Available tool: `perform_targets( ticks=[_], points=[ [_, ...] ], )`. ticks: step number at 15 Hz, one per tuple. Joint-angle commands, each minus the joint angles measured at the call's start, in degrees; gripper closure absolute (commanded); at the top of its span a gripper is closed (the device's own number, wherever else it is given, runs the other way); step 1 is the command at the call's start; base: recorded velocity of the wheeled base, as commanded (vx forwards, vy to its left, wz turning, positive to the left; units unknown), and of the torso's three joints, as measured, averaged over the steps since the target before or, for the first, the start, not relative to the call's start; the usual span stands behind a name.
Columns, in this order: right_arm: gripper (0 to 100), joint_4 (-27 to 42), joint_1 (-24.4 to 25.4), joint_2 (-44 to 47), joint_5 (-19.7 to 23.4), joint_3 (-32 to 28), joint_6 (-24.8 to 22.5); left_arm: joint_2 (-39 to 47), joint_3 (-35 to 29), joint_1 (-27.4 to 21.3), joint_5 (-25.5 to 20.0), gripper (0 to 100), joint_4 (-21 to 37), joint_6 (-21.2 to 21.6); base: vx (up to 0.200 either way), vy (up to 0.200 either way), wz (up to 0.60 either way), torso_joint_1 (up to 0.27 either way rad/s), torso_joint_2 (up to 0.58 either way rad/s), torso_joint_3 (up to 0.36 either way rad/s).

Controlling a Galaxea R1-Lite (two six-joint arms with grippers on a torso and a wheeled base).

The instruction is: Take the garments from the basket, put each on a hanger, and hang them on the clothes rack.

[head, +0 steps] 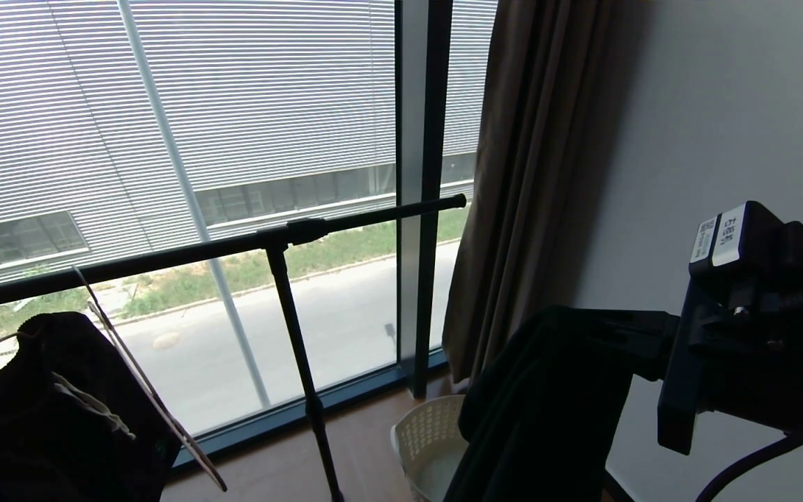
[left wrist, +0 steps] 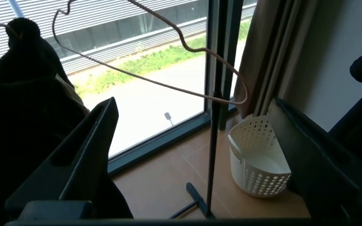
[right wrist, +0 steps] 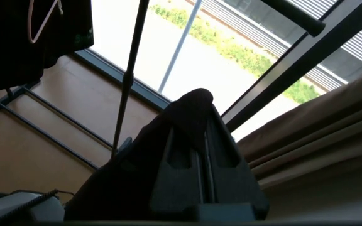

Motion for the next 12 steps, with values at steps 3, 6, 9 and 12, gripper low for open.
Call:
perform_targets(
  ticks=[3, 6, 9, 12],
  points=[
    [100, -0.6, 0.3, -1.0, -0.1, 1.2, -0.1, 0.1, 0.0, 0.0, -0.1, 0, 0.0, 0.1, 0.0, 0.0, 0.0, 0.087, -0.22, -0.107],
    [100, -2.1, 0.2, -0.7, -0.2, 1.4, 0.1, 0.1, 0.0, 0.0, -0.1, 0, 0.0, 0.1, 0.0, 0.0, 0.4, 0.01, -0.01, -0.002],
    [100, -2.1, 0.2, -1.0, -0.1, 1.6, 0.1, 0.1, 0.0, 0.0, -0.2, 0, 0.0, 0.2, 0.0, 0.0, 0.6, 0.001, 0.0, 0.001],
    [100, -2.1, 0.2, -1.4, -0.1, 1.6, 0.1, 0.1, 0.0, 0.0, -0.2, 0, 0.0, 0.2, 0.0, 0.0, 0.6, 0.014, 0.0, -0.004]
  ],
)
